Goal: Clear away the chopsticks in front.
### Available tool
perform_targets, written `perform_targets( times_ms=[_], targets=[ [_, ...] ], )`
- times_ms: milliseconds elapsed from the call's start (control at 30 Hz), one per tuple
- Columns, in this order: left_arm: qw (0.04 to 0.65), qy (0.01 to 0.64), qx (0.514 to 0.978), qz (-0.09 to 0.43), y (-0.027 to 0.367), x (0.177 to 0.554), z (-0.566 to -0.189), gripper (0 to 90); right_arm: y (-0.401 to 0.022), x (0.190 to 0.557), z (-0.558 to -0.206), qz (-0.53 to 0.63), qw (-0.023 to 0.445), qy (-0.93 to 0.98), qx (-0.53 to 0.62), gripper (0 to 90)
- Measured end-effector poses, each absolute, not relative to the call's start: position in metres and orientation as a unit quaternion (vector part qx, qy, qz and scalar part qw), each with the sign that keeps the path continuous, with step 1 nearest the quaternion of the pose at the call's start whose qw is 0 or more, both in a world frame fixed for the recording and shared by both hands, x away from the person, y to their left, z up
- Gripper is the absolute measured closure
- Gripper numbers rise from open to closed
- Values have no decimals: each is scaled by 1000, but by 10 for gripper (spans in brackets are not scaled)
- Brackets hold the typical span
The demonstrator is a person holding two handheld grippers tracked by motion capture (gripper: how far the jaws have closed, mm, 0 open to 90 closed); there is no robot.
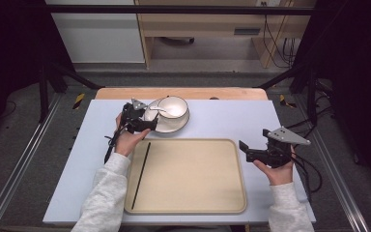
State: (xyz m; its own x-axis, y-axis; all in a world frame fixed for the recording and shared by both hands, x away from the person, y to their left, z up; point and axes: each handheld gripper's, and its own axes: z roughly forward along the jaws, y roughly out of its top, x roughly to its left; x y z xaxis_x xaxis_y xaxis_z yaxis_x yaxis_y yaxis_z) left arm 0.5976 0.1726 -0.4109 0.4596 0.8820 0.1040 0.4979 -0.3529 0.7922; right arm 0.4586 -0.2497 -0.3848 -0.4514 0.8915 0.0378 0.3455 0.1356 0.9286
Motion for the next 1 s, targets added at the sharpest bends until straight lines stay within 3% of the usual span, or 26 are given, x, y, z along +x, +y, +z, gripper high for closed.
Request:
perform_targets(
  times_ms=[367,1000],
  targets=[
    [323,453,790,259,167,623,-430,403,-251,459,-384,484,282,700,443,34],
    [321,464,791,238,163,637,-454,767,-249,459,-386,482,280,704,440,36]
  ],
)
